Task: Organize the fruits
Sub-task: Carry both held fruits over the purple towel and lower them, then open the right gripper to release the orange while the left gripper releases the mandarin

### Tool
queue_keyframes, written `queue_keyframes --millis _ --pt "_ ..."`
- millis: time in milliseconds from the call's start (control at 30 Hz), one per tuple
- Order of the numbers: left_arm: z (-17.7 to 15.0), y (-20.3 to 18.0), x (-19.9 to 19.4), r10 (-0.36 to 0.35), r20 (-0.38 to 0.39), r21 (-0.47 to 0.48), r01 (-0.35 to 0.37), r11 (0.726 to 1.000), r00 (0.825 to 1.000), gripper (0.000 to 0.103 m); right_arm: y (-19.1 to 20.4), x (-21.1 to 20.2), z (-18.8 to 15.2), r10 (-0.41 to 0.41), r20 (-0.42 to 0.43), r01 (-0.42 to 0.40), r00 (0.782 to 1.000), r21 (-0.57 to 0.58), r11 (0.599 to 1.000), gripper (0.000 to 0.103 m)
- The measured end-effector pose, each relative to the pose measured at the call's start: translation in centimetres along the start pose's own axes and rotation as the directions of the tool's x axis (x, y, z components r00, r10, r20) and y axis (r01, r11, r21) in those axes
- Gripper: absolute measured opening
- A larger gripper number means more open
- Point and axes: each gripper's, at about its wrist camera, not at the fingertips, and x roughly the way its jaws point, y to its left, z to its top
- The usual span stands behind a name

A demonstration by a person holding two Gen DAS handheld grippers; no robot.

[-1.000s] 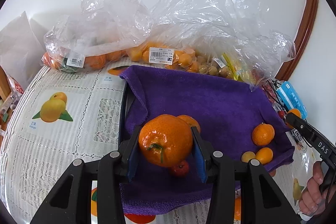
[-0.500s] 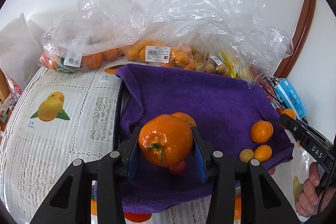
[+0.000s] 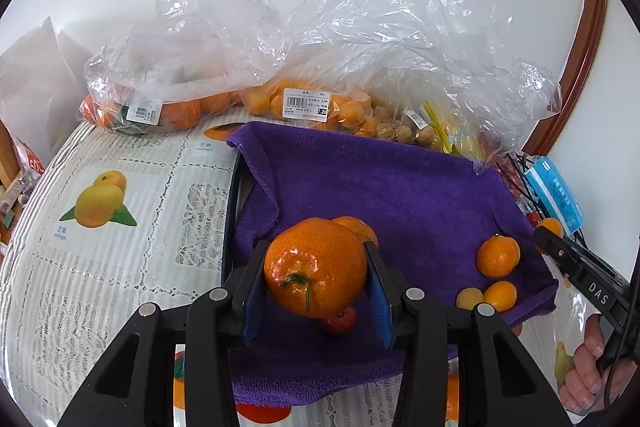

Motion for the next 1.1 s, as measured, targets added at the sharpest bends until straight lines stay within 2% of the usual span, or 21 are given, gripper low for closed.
queue_keyframes --millis 133,233,400,633,900,1100 --pt "-0.1 -0.1 0.1 -0.002 -0.003 0.002 0.002 1.0 1.0 0.042 0.7 0.7 -0.4 0.021 -0.039 -0.022 0.999 -0.025 0.999 0.033" --pt "-0.3 -0.2 0.1 -0.003 -0.005 0.004 0.003 1.0 1.0 0.042 0.9 0.9 -0.6 -0.012 -0.056 0.009 0.998 -0.058 0.998 0.033" --pt "-0.4 -0.3 0.2 -0.012 -0.007 0.005 0.012 1.0 1.0 0.042 0.4 1.5 -0.7 0.005 -0.094 -0.008 0.996 -0.034 0.999 0.033" --pt "-0.7 -1.0 0.5 -0.091 -0.027 -0.008 0.09 0.996 0.996 0.042 0.7 0.7 -0.4 0.005 -0.062 -0.008 0.998 -0.044 0.999 0.033" --pt "-1.4 -2.1 1.8 -0.083 -0.082 0.02 0.085 0.996 0.993 0.042 1.0 0.8 -0.6 0.01 -0.062 -0.013 0.998 -0.056 0.998 0.033" --pt "-1.4 -2.0 1.9 -0.089 -0.093 0.013 0.091 0.996 0.992 0.042 1.4 0.7 -0.7 0.011 -0.057 -0.015 0.998 -0.071 0.997 0.033"
